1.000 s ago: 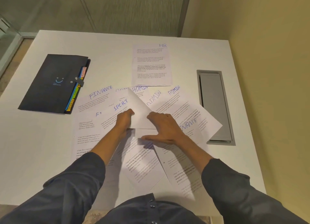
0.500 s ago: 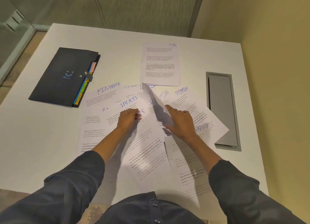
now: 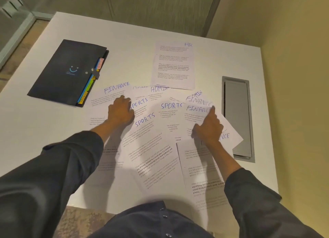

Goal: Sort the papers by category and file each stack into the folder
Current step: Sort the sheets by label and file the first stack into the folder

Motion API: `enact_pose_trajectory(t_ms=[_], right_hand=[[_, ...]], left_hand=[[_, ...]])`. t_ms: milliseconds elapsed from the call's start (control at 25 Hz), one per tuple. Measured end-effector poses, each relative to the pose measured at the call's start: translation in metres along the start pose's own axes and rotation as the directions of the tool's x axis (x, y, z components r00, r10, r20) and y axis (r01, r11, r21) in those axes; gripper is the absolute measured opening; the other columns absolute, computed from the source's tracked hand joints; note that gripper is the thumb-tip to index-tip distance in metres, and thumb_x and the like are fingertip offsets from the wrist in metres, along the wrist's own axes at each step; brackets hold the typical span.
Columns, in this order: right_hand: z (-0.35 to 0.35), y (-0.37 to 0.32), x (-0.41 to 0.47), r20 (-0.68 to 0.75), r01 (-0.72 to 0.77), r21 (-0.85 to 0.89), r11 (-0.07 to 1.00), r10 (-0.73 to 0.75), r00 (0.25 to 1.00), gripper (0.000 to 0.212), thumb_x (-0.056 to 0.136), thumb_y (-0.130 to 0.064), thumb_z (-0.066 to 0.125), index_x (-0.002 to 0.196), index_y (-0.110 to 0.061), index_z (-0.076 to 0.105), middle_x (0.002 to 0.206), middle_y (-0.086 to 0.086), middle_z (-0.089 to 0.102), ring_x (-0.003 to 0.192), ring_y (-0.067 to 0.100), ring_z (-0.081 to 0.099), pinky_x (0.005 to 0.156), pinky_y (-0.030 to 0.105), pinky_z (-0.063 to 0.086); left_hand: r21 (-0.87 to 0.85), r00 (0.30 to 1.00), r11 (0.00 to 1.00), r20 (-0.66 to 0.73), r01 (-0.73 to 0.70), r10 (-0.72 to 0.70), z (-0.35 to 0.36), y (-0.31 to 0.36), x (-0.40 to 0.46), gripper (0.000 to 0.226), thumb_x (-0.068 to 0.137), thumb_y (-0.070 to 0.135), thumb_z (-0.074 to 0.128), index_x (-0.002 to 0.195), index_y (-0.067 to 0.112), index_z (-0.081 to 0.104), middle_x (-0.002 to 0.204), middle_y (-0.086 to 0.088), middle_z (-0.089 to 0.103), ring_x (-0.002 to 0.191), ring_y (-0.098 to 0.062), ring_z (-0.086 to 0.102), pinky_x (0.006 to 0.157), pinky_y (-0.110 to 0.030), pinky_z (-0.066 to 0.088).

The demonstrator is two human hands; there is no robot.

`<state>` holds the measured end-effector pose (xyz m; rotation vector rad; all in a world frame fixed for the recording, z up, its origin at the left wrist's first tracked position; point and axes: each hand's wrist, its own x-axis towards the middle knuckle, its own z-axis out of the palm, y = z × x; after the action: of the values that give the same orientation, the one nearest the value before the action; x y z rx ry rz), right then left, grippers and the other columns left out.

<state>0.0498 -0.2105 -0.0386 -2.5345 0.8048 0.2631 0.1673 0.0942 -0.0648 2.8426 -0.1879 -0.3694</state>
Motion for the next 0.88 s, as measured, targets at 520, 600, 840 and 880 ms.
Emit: enact_pose_trajectory(t_ms=[520, 600, 840, 880], right_hand=[[0.093, -0.080, -0.026, 0.482, 0.594, -0.344, 0.727, -0.406, 0.776, 0.086, 0.094, -0.068, 0.029, 0.157, -0.017, 0.000, 0.165, 0.004, -0.006, 0.152, 0.026, -0.003, 0.120, 0.055, -0.001], [0.093, -0.065, -0.027, 0.429, 0.572, -0.368, 0.733, -0.412, 0.804, 0.084, 0.094, -0.068, 0.028, 0.157, -0.015, 0.010, 0.165, 0.005, 0.003, 0.151, 0.028, 0.007, 0.120, 0.054, 0.005], [0.086, -0.053, -0.024, 0.099, 0.487, -0.345, 0.803, -0.484, 0.869, 0.060, 0.090, -0.062, 0.044, 0.112, -0.009, 0.062, 0.117, 0.010, 0.062, 0.112, 0.031, 0.057, 0.104, 0.047, 0.034], [0.083, -0.060, -0.019, 0.105, 0.485, -0.320, 0.814, -0.478, 0.872, 0.063, 0.091, -0.062, 0.041, 0.119, -0.009, 0.059, 0.124, 0.010, 0.059, 0.118, 0.031, 0.053, 0.107, 0.048, 0.032]], left_hand=[[0.244, 0.941, 0.940, 0.298, -0.237, 0.160, -0.005, -0.004, 0.064, 0.056, 0.095, 0.051, 0.043, 0.142, 0.023, 0.034, 0.154, -0.005, 0.023, 0.142, -0.029, 0.018, 0.108, -0.058, 0.024], [0.256, 0.948, 0.937, 0.273, -0.237, 0.165, -0.005, -0.010, 0.064, 0.058, 0.095, 0.052, 0.042, 0.145, 0.025, 0.031, 0.157, -0.004, 0.020, 0.144, -0.030, 0.016, 0.109, -0.058, 0.022], [0.197, 0.960, 0.954, 0.211, -0.227, 0.185, 0.005, -0.012, 0.063, 0.059, 0.092, 0.048, 0.047, 0.142, 0.020, 0.035, 0.155, -0.008, 0.023, 0.143, -0.028, 0.019, 0.110, -0.056, 0.022], [0.182, 0.964, 0.959, 0.191, -0.218, 0.183, 0.006, -0.011, 0.063, 0.058, 0.092, 0.046, 0.049, 0.140, 0.017, 0.037, 0.154, -0.009, 0.025, 0.142, -0.027, 0.021, 0.111, -0.054, 0.022]])
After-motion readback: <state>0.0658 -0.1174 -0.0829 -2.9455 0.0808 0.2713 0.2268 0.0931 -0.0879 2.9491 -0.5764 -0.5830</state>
